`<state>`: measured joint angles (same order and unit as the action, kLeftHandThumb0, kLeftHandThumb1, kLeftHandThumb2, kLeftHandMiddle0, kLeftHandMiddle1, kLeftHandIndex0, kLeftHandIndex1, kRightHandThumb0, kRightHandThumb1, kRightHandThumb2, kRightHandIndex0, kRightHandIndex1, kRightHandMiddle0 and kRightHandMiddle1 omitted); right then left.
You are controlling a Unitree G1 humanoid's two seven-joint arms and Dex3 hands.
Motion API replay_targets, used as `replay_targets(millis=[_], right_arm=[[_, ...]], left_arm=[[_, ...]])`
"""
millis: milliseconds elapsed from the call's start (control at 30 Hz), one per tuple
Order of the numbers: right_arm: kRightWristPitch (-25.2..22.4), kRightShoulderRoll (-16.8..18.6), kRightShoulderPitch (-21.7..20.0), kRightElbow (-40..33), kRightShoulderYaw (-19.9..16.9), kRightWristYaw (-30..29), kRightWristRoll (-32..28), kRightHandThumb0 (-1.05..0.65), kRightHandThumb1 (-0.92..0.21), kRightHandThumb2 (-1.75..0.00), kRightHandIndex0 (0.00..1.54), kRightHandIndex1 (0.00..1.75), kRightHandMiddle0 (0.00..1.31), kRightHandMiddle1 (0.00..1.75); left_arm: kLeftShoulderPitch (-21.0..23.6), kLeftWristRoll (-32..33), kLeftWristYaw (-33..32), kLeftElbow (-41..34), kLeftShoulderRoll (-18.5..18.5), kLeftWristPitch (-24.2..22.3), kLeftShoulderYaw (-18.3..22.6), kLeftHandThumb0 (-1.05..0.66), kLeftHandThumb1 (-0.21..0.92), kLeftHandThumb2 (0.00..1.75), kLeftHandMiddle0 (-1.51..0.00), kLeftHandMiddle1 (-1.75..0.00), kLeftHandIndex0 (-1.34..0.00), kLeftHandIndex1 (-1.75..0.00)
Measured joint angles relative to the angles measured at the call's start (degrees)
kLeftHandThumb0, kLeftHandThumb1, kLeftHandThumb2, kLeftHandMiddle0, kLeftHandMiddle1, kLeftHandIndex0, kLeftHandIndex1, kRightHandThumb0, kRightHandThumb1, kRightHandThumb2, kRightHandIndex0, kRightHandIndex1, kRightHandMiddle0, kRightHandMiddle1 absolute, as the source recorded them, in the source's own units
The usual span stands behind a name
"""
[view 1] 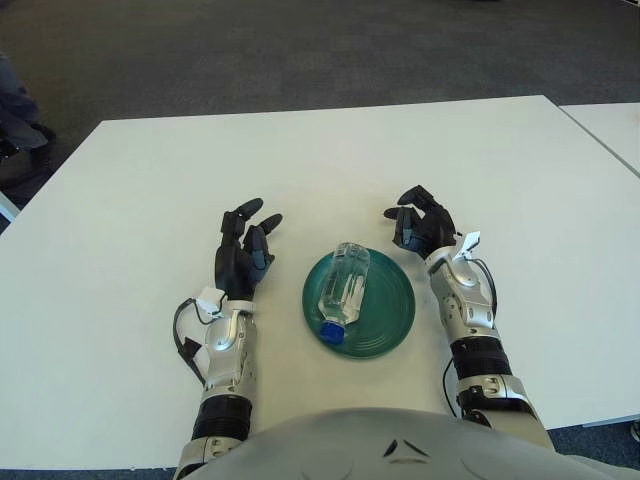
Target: Put the bottle into the plate.
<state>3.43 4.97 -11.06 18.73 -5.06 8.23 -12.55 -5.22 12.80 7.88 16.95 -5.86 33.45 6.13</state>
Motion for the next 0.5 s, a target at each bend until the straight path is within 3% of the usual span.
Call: replay_targets(millis=[500], right_arm=[[7.49, -1.55, -1.5, 7.84, -0.03, 1.37, 2.58, -0.01, -0.2, -1.43, 0.71, 1.65, 0.5, 1.75]], left_arm=[[-0.62, 0.04, 0.57, -0.44, 0.85, -0.79, 0.39, -0.75, 0.92, 0.66, -0.46, -0.8, -0.19, -1.13]])
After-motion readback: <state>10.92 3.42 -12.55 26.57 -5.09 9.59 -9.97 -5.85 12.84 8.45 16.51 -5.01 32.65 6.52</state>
